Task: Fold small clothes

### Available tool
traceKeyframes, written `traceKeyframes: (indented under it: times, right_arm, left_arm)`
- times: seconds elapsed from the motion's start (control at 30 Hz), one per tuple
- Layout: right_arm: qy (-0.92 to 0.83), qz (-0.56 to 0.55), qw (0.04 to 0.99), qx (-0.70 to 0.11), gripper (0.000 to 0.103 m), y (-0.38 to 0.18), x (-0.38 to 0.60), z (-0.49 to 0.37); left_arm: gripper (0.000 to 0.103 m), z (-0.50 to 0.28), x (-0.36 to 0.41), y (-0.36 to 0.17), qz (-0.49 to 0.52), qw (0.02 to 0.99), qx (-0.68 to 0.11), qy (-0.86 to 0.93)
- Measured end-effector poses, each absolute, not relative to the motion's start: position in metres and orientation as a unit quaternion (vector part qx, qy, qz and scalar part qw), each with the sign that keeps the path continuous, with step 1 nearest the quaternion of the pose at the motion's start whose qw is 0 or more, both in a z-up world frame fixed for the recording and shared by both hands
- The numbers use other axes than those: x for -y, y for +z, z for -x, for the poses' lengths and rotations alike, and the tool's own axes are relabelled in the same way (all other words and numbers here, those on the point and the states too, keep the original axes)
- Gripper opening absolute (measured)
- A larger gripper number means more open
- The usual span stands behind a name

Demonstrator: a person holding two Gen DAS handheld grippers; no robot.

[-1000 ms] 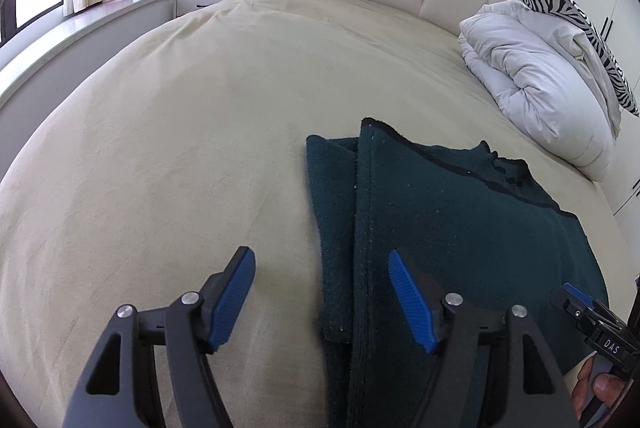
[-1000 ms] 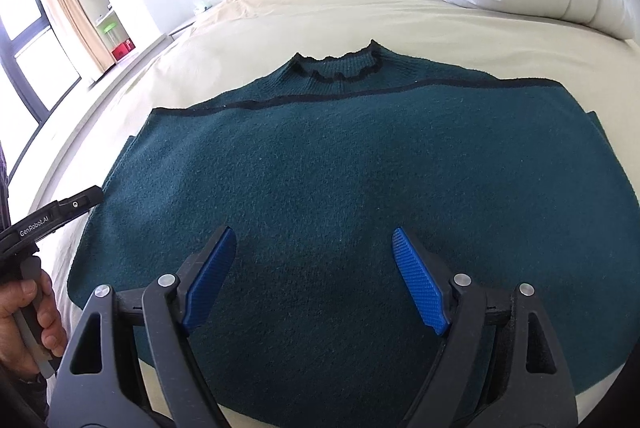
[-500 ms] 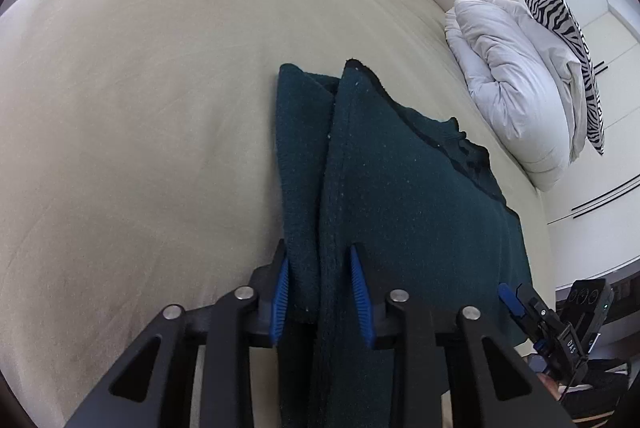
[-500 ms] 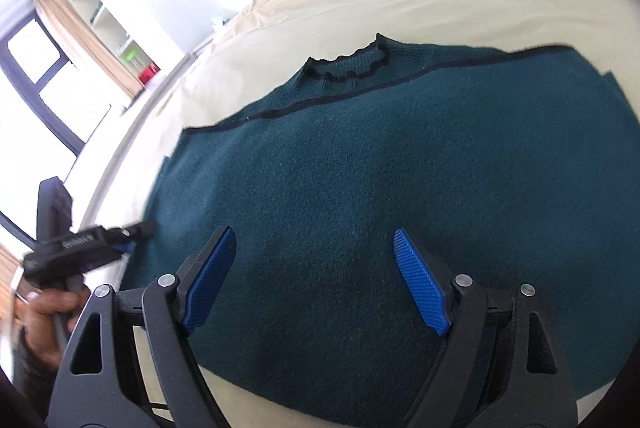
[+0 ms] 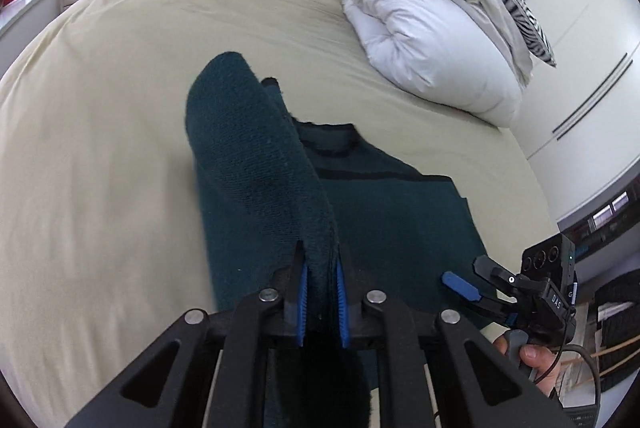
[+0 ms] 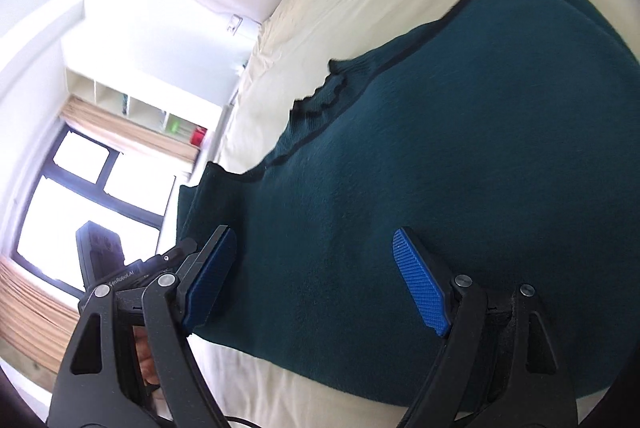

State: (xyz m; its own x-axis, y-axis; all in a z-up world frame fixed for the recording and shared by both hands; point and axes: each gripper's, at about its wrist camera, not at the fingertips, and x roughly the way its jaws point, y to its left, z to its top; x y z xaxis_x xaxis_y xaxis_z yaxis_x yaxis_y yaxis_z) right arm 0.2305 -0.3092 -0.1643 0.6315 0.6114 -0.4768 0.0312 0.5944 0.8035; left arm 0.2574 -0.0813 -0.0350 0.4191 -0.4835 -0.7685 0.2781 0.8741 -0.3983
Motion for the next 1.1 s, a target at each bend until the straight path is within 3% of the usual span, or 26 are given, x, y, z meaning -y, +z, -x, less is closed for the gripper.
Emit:
traceKeyframes:
  times: [0.17,0.33,0.4,0.57,0.67,0.87,0.9,0.97,1.0,1.03,1.1]
  right_arm:
    - [0.183,-0.476,0.769,-0.385,0.081,-0.17,0.363,-0.229]
    - [0.191,-0.52,0.741,-0.379,0.079,-0.181,0.399,-0.23]
    - [0.201,-0.532,0.725,-0.387,0.079,-0.187,0.403,-0.235]
    - [0.202,-0.533,0.709,-0.416,0.08,-0.191,0.404,-0.246]
    - [0.187,-0.51,0.71,-0.449,0.08,-0.189,0.398,-0.254]
    - [0.156,-0.459,0.713,-0.506,0.081,-0.18,0.377,-0.278]
    - [0.154,-0.455,0.713,-0.51,0.079,-0.179,0.375,-0.281]
    - [0.15,-0.429,0.722,-0.522,0.056,-0.175,0.367,-0.286]
    - [0.143,-0.409,0.728,-0.531,0.033,-0.174,0.363,-0.289]
    - [0.137,-0.399,0.73,-0.538,0.022,-0.175,0.362,-0.29]
    - [0.133,-0.394,0.732,-0.54,0.017,-0.173,0.365,-0.29]
  left_arm:
    - [0.012,-0.256,0.183,-0.04,0.086,0.824,-0.483,-0.283]
    - [0.017,-0.257,0.234,-0.076,0.115,0.794,-0.497,-0.33]
    - [0.021,-0.257,0.226,-0.087,0.151,0.773,-0.514,-0.34]
    - [0.048,-0.232,0.19,-0.046,0.162,0.807,-0.443,-0.355]
    - [0.048,-0.224,0.165,-0.038,0.14,0.84,-0.411,-0.324]
    - [0.048,-0.222,0.12,-0.065,0.182,0.84,-0.428,-0.281]
    - [0.048,-0.22,0.113,-0.068,0.185,0.841,-0.428,-0.275]
    - [0.048,-0.221,0.104,-0.072,0.192,0.84,-0.431,-0.269]
    - [0.048,-0.223,0.1,-0.072,0.194,0.84,-0.431,-0.266]
    - [0.048,-0.225,0.088,-0.073,0.194,0.84,-0.432,-0.264]
    - [0.048,-0.228,0.082,-0.074,0.194,0.839,-0.433,-0.264]
